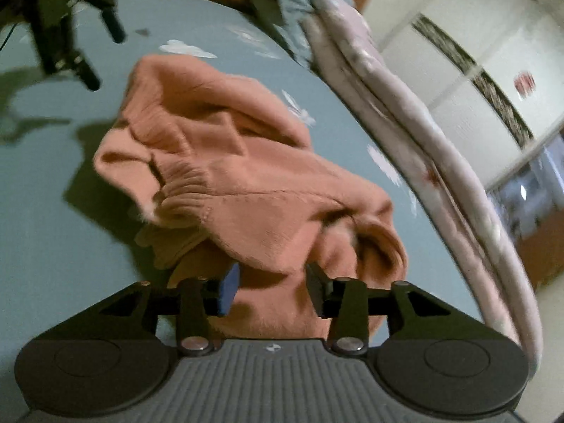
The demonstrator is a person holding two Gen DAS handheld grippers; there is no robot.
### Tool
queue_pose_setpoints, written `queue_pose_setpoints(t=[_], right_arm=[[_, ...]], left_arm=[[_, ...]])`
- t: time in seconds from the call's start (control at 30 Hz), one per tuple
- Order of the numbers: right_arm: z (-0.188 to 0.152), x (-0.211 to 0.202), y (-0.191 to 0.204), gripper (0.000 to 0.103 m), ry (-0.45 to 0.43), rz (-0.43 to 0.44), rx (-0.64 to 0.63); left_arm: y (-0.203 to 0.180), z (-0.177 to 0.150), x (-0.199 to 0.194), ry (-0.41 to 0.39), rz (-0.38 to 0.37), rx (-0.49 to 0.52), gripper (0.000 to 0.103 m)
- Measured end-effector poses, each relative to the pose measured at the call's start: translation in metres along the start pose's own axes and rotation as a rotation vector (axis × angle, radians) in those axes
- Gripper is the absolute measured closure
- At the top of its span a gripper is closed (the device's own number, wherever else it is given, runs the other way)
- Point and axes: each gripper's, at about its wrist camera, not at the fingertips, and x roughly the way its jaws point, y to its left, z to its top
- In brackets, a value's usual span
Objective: Fold clothes
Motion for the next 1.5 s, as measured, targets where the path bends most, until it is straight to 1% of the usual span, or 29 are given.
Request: queue_pose_setpoints(t=[0.03, 0.1, 0.17, 0.2, 0.3, 0.37, 0.4, 0.43, 0.47, 0.5, 0.53, 0.6, 0.63, 0.67, 0.73, 0.83, 0.97, 1.03, 1.13, 1.17, 1.23, 1.33, 1.4, 1.47, 1.5], right_arm=[[-0.001, 0.003, 0.003, 0.053, -0.010, -0.005, -0.030], [-0.003, 0.009, 0.008, 0.052, -0.024, -0.012, -0.093], [-0.005, 0.014, 0.011, 0.052, -0.042, -0.012, -0.156], [-0.006, 0.016, 0.013, 0.051, -0.052, -0.010, -0.187], [-0.008, 0.020, 0.020, 0.051, -0.084, 0.000, -0.287], [-0.010, 0.023, 0.024, 0.053, -0.103, -0.008, -0.334], [-0.009, 0.023, 0.023, 0.055, -0.112, -0.013, -0.329], [-0.008, 0.023, 0.021, 0.065, -0.119, -0.018, -0.311], [-0.006, 0.022, 0.020, 0.072, -0.126, -0.023, -0.294], [-0.003, 0.022, 0.016, 0.082, -0.128, -0.026, -0.256], [0.000, 0.020, 0.009, 0.086, -0.132, -0.019, -0.197], [0.008, 0.015, -0.006, 0.090, -0.145, 0.007, -0.072], [0.011, 0.013, -0.014, 0.092, -0.155, 0.018, -0.018], [0.014, 0.010, -0.021, 0.094, -0.166, 0.028, 0.031], [0.021, 0.007, -0.035, 0.094, -0.180, 0.051, 0.107], [0.031, 0.004, -0.049, 0.094, -0.204, 0.063, 0.165], [0.036, 0.004, -0.053, 0.094, -0.192, 0.055, 0.206], [0.035, 0.006, -0.053, 0.094, -0.163, 0.075, 0.258], [0.025, 0.004, -0.052, 0.093, -0.097, 0.116, 0.385], [0.021, 0.002, -0.051, 0.093, -0.080, 0.126, 0.429], [0.010, 0.000, -0.050, 0.093, -0.045, 0.144, 0.516], [-0.002, 0.000, -0.044, 0.093, -0.009, 0.102, 0.540], [-0.006, 0.004, -0.042, 0.092, 0.008, 0.075, 0.513], [-0.006, 0.009, -0.037, 0.082, 0.014, 0.029, 0.444], [-0.006, 0.012, -0.034, 0.072, 0.009, 0.006, 0.398]], left_arm=[[-0.002, 0.001, -0.002, 0.004, 0.005, 0.008, 0.027], [-0.010, 0.002, -0.007, -0.004, 0.007, 0.057, 0.027], [-0.015, 0.005, -0.012, -0.024, 0.019, 0.102, 0.026], [-0.018, 0.007, -0.014, -0.048, 0.030, 0.127, 0.025], [-0.023, 0.013, -0.013, -0.075, 0.032, 0.204, 0.025], [-0.025, 0.016, -0.012, -0.101, 0.048, 0.267, 0.025], [-0.026, 0.019, -0.009, -0.113, 0.068, 0.308, 0.025], [-0.028, 0.021, -0.007, -0.113, 0.082, 0.336, 0.025], [-0.029, 0.024, -0.005, -0.117, 0.086, 0.360, 0.025], [-0.030, 0.026, -0.003, -0.122, 0.089, 0.384, 0.026], [-0.030, 0.029, -0.001, -0.134, 0.085, 0.402, 0.027], [-0.031, 0.031, 0.003, -0.161, 0.084, 0.429, 0.039], [-0.032, 0.033, 0.005, -0.168, 0.080, 0.443, 0.051], [-0.033, 0.034, 0.007, -0.176, 0.076, 0.457, 0.057], [-0.033, 0.037, 0.013, -0.196, 0.073, 0.474, 0.060], [-0.035, 0.039, 0.021, -0.232, 0.069, 0.507, 0.059], [-0.034, 0.041, 0.030, -0.203, 0.035, 0.429, 0.059], [-0.027, 0.039, 0.029, -0.169, 0.003, 0.325, 0.054], [-0.017, 0.029, 0.023, -0.139, -0.037, 0.170, 0.053], [-0.015, 0.025, 0.019, -0.132, -0.048, 0.120, 0.050], [-0.012, 0.016, 0.013, -0.131, -0.055, 0.060, 0.045], [-0.016, 0.011, 0.015, -0.178, 0.014, 0.147, 0.045], [-0.021, 0.013, 0.025, -0.194, 0.064, 0.242, 0.045], [-0.025, 0.015, 0.035, -0.209, 0.112, 0.337, 0.045], [-0.027, 0.017, 0.039, -0.223, 0.117, 0.380, 0.045]])
